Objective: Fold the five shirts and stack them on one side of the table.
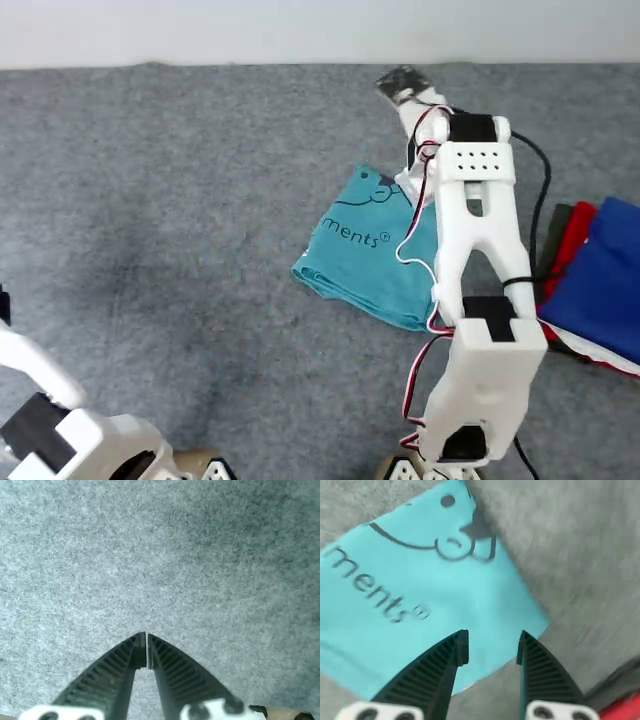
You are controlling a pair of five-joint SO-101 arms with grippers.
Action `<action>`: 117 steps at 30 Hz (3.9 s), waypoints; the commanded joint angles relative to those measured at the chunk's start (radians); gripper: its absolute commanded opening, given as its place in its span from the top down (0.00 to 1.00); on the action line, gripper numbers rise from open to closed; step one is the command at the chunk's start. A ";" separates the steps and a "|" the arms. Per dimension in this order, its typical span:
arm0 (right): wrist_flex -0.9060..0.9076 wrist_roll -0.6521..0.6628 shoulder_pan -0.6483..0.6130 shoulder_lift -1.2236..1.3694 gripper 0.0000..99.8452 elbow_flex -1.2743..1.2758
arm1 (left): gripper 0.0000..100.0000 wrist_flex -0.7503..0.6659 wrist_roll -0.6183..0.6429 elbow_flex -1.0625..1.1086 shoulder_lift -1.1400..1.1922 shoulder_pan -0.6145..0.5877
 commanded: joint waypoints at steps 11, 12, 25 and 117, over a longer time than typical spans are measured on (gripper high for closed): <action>0.240 -0.884 -0.124 -0.005 0.55 -0.003 | 0.98 0.011 -0.057 -0.012 -0.049 0.008; 0.223 -0.905 -0.130 0.013 0.55 -0.003 | 0.98 0.011 -0.060 -0.012 -0.049 0.008; -0.093 -1.014 -0.101 0.378 0.55 -0.003 | 0.98 0.011 -0.066 -0.038 -0.049 0.005; 0.249 -0.164 0.739 -0.334 0.72 -0.146 | 0.98 0.038 -0.060 -0.084 -0.043 0.126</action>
